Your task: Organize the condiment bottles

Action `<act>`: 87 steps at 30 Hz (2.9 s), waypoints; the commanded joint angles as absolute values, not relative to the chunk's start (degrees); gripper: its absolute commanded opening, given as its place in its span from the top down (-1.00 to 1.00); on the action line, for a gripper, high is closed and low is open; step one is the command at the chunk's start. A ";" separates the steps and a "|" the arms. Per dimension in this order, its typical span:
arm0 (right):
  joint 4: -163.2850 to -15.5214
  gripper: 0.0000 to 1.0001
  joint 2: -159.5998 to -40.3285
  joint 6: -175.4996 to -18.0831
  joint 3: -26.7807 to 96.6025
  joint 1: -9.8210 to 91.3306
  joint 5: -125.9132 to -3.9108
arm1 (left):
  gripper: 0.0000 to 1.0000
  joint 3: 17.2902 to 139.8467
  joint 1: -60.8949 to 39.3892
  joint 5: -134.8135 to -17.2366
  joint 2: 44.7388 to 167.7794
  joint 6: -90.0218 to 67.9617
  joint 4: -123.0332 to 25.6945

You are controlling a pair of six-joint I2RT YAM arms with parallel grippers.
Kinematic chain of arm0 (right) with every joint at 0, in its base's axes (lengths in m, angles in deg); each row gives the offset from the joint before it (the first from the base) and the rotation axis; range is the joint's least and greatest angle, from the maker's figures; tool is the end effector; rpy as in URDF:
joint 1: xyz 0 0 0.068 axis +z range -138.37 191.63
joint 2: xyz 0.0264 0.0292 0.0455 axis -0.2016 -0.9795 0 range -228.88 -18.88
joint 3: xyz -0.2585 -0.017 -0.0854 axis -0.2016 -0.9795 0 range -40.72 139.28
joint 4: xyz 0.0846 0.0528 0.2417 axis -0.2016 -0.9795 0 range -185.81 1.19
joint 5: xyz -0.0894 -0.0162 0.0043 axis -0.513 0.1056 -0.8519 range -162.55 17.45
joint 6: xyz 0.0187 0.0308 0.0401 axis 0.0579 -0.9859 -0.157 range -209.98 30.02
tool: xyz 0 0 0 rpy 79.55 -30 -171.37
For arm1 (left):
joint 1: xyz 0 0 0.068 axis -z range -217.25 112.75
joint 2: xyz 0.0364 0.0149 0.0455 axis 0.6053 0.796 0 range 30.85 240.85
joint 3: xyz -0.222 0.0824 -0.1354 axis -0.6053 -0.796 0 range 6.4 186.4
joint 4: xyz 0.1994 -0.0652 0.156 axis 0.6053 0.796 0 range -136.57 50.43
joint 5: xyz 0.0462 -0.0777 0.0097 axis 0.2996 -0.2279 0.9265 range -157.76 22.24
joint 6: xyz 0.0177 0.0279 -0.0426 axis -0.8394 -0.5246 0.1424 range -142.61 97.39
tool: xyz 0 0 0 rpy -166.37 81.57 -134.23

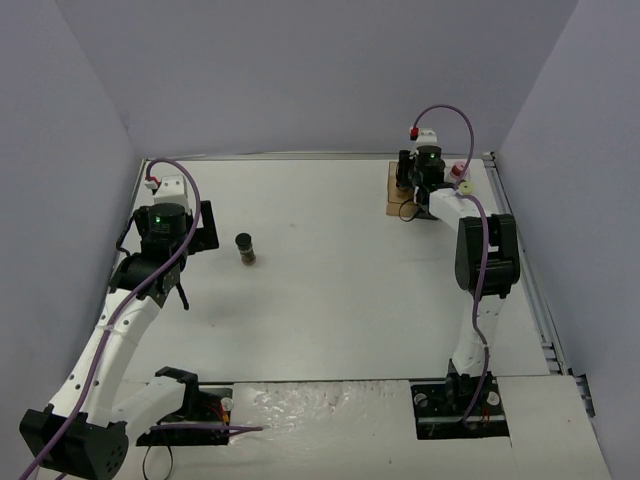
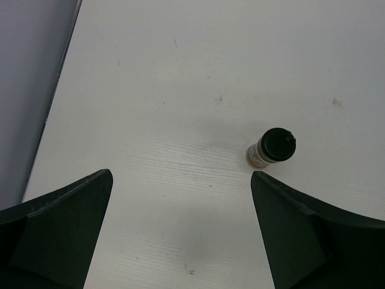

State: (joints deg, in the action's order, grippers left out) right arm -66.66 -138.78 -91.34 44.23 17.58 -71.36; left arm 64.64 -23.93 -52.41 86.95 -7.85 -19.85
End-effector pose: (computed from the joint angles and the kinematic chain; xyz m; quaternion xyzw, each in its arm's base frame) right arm 0.4910 0.0519 0.2269 -0.0378 0.7805 0.0479 0.6221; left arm 0.2102 -0.0400 0.3566 -0.0826 0.8329 -0.0209 0.5468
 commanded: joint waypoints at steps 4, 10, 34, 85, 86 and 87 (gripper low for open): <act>-62.91 0.25 -138.33 -91.30 45.16 17.25 -73.26 | -0.94 65.90 -24.42 -52.38 86.58 -7.14 -23.01; -63.98 0.13 -138.57 -91.16 45.81 17.25 -73.17 | -0.94 65.90 -24.42 -52.38 86.45 -7.09 -23.01; -67.80 -0.14 -133.17 -89.03 46.03 17.95 -70.53 | -0.94 65.81 -24.51 -52.56 86.31 -6.97 -23.19; -69.82 -0.72 -71.36 -95.88 -0.93 34.74 -66.48 | -0.75 79.55 -18.87 -60.57 123.31 7.40 -19.89; -69.82 -0.72 -71.15 -95.87 -1.11 34.80 -66.49 | -0.72 79.67 -18.88 -60.38 123.72 7.30 -19.85; -69.80 -0.72 -70.91 -95.84 -1.37 34.81 -66.58 | -0.68 79.83 -18.93 -60.34 124.24 7.23 -19.85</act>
State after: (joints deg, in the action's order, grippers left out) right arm -74.06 -72.65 -95.78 -1.00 34.24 -65.18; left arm 76.11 -18.66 -62.05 123.59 6.61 -19.56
